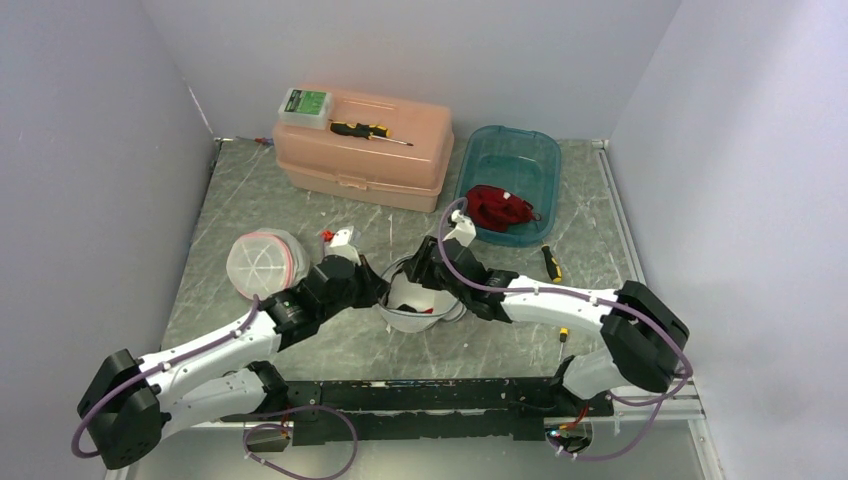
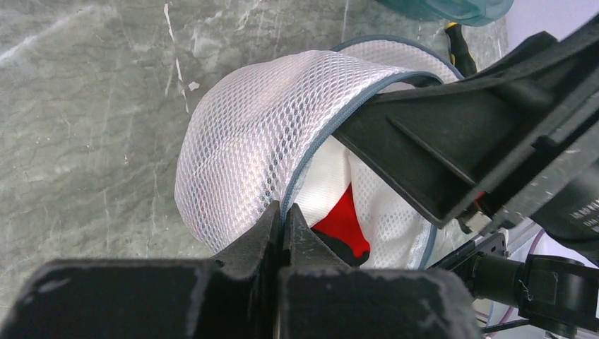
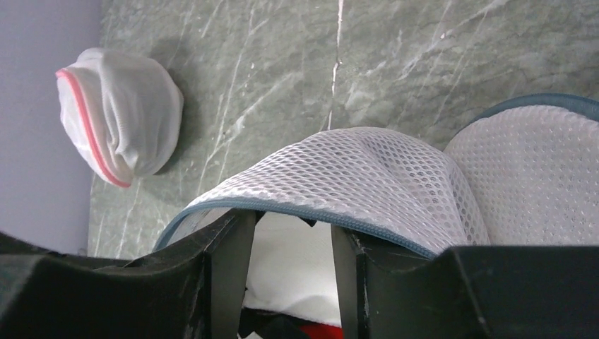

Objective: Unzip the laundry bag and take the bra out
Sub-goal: Pick up the bra from the laundry bag.

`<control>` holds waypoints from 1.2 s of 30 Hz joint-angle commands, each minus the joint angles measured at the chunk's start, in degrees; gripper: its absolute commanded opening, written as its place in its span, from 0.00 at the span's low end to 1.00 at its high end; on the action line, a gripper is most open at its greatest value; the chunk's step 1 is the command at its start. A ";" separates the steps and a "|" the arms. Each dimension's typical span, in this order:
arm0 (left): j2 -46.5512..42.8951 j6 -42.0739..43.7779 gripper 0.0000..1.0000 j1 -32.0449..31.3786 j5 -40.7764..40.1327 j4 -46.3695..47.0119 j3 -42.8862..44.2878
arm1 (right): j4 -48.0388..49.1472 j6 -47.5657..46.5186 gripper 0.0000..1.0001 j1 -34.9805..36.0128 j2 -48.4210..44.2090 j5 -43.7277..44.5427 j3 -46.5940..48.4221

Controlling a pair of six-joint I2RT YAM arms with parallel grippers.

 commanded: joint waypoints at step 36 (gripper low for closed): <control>-4.50 -0.07 0.03 -3.71 -6.40 -5.03 -0.55 | -3.32 -3.57 0.00 -1.27 8.01 -3.28 7.43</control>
